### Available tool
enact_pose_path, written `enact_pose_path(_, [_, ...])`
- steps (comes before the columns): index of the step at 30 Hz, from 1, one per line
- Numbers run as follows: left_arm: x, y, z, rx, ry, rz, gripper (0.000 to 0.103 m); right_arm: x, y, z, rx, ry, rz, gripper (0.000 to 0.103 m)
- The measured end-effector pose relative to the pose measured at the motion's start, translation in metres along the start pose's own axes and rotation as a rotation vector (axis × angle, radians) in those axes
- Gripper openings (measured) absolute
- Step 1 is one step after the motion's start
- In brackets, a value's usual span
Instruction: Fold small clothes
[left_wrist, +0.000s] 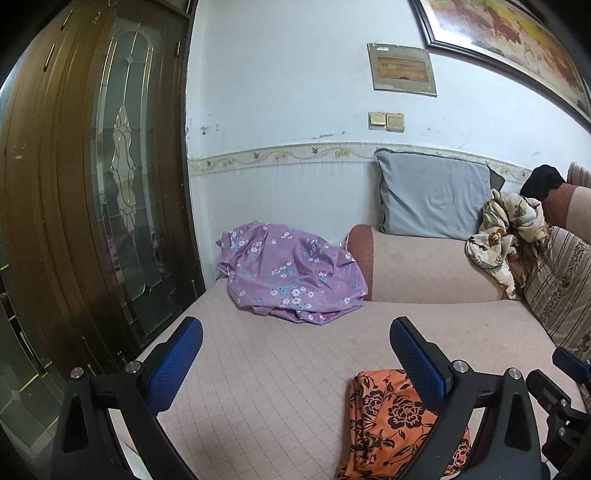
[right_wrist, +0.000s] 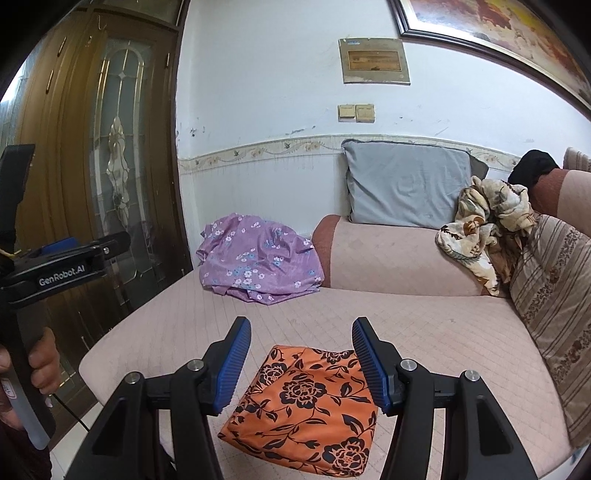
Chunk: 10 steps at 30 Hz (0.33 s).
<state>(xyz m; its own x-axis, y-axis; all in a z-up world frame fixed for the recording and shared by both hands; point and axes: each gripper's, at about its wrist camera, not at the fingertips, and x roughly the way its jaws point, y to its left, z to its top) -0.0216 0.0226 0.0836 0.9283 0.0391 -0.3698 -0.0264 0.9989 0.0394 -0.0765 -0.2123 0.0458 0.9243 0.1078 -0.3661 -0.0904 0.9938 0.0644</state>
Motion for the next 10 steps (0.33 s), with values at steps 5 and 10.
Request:
enact_pose_path(5, [0.023, 0.004, -0.007, -0.032, 0.038, -0.015, 0.101, 0.027, -0.010, -0.004, 0.003, 0.038, 0.001, 0.061])
enact_pose_path(10, [0.076, 0.005, -0.021, -0.058, 0.139, 0.016, 0.101, 0.077, -0.058, -0.016, 0.092, 0.096, -0.064, 0.062])
